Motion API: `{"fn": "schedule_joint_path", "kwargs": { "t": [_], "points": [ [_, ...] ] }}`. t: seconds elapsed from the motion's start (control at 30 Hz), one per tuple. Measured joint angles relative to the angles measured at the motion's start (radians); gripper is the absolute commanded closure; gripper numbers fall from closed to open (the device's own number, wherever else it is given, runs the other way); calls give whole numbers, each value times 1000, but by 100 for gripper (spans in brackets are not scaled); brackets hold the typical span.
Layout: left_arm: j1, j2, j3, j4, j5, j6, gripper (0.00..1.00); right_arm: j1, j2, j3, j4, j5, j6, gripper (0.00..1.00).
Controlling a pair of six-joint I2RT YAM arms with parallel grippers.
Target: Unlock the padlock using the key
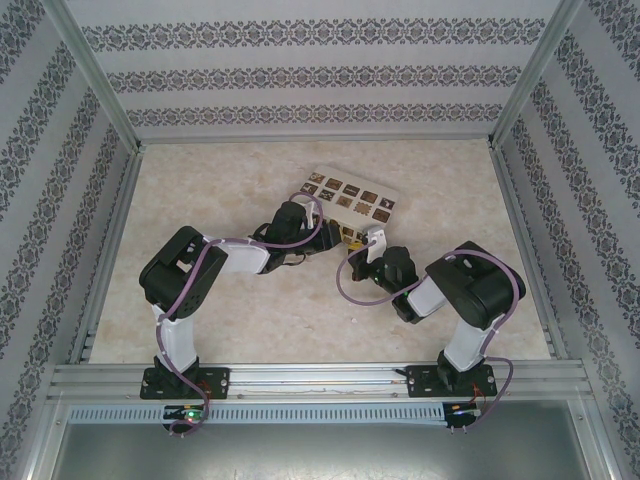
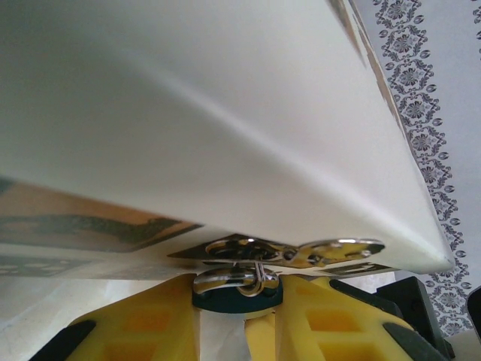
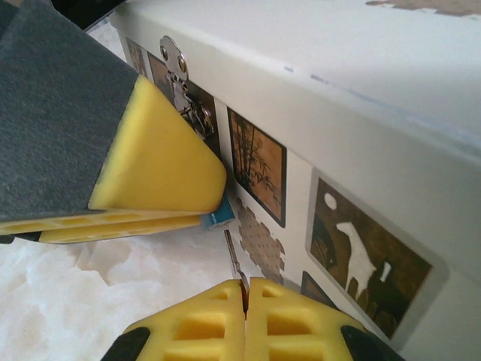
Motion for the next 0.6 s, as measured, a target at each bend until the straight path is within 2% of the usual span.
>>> {"fn": "schedule_joint_path", "kwargs": {
  "t": [0.6],
  "points": [
    [0, 0, 8, -3, -2, 0, 74, -13, 19, 4, 41, -25, 7, 100]
  ]
}}
